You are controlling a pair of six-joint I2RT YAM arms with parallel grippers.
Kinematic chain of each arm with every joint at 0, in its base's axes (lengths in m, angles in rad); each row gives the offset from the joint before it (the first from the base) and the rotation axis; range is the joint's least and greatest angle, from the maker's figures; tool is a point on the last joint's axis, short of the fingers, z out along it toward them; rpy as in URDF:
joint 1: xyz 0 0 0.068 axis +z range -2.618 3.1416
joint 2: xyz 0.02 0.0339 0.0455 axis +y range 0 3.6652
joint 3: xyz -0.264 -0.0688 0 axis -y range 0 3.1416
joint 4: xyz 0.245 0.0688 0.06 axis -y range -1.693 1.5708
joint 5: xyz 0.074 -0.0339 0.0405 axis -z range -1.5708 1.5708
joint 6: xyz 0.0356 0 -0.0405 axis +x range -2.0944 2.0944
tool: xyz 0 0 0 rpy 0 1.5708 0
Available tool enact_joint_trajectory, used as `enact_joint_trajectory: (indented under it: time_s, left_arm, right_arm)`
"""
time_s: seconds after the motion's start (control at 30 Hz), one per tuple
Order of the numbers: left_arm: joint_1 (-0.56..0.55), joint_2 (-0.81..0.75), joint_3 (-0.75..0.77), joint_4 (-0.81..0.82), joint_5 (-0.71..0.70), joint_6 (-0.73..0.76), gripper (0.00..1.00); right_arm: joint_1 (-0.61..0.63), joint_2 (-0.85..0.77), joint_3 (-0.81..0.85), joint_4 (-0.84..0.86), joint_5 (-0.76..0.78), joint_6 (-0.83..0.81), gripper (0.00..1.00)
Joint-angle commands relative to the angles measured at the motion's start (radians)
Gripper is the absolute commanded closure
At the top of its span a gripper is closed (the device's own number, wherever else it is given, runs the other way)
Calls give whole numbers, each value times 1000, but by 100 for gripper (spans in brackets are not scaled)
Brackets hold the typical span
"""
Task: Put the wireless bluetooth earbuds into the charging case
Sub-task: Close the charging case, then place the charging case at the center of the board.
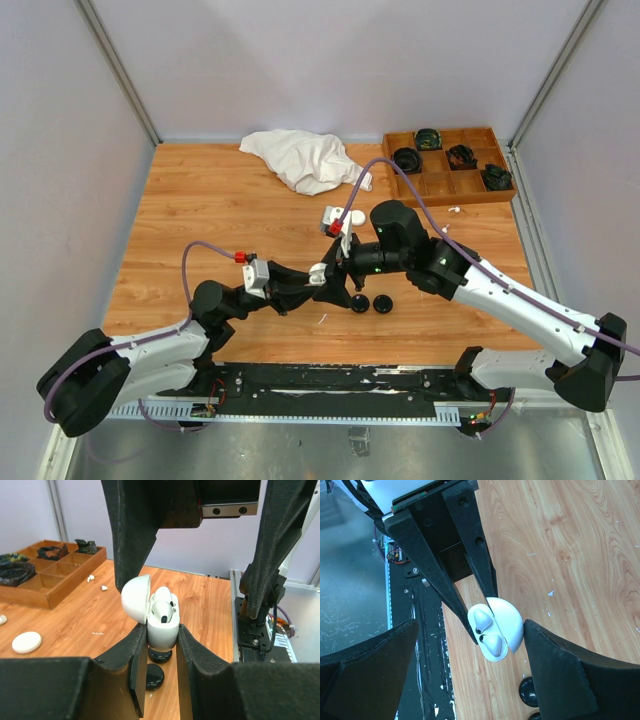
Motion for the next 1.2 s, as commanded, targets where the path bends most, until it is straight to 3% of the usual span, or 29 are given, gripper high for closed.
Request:
enact_joint_trajectory:
  time_s: [0.0, 0.37, 0.7, 0.9, 1.17]
  left_arm:
    - [2, 24, 28, -9, -44, -37, 100]
    - [8, 76, 40, -88, -97, -150, 100]
    - [7, 97, 104, -395, -177, -376, 100]
    - [7, 115, 132, -621, -241, -497, 100]
    - [-7, 303, 197, -662, -192, -640, 98]
  right_arm:
    - [2, -23, -20, -10, -8, -22, 14]
    - [1, -41, -70, -19, 67, -24, 13]
    - [2, -74, -133, -5, 410, 29, 12]
    - [1, -91, -218, 78, 485, 84, 10]
    - [1, -80, -283, 114, 566, 125, 9]
